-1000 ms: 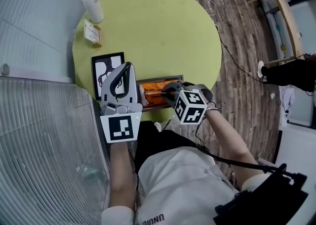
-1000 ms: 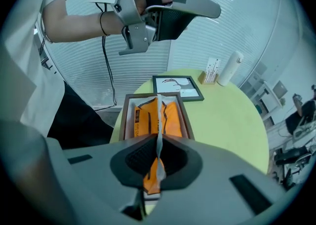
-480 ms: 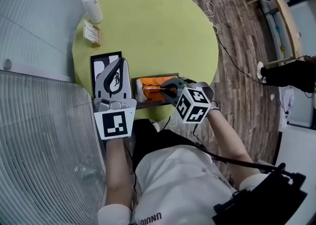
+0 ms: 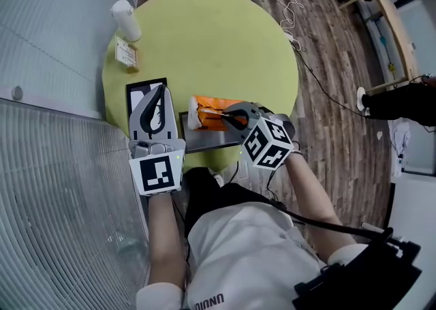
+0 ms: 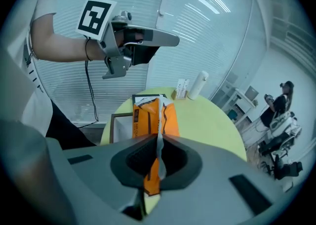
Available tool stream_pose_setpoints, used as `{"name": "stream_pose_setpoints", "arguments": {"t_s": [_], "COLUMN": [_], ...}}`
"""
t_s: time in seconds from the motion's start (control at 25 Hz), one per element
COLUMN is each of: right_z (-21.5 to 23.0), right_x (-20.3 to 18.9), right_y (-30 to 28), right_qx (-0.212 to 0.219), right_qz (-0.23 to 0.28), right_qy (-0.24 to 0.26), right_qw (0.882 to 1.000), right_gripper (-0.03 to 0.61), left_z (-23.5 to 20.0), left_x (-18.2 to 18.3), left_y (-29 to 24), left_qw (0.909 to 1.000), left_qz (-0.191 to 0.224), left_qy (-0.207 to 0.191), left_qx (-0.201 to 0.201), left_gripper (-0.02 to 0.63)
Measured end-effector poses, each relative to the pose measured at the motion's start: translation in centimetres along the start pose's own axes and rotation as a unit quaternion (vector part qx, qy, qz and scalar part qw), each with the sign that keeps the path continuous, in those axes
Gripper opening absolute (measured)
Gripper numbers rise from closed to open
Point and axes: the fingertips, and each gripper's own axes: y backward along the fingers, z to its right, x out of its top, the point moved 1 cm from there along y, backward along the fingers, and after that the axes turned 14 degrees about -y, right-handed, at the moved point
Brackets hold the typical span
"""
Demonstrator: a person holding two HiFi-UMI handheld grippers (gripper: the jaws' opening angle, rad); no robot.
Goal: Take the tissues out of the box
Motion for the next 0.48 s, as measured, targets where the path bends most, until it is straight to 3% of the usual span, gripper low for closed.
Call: {"name": "stream_pose_setpoints", "arguments": {"t_s": [0.48], "right_z": [4.0], "right_x": [2.9], "right_y": [2.6], "right_qx": [-0.079], "right_qz": [0.077], "right_qy": [-0.083], "right_qw": [0.990], "right_gripper": [0.021], "left_z": [0.3], "left_x": [1.4], "left_y": [-0.5], "left_qw": [1.0000], "left_qz": [0.006], "left_qy": [-0.007], "left_qx": [0.003], "left_gripper": [0.014]}}
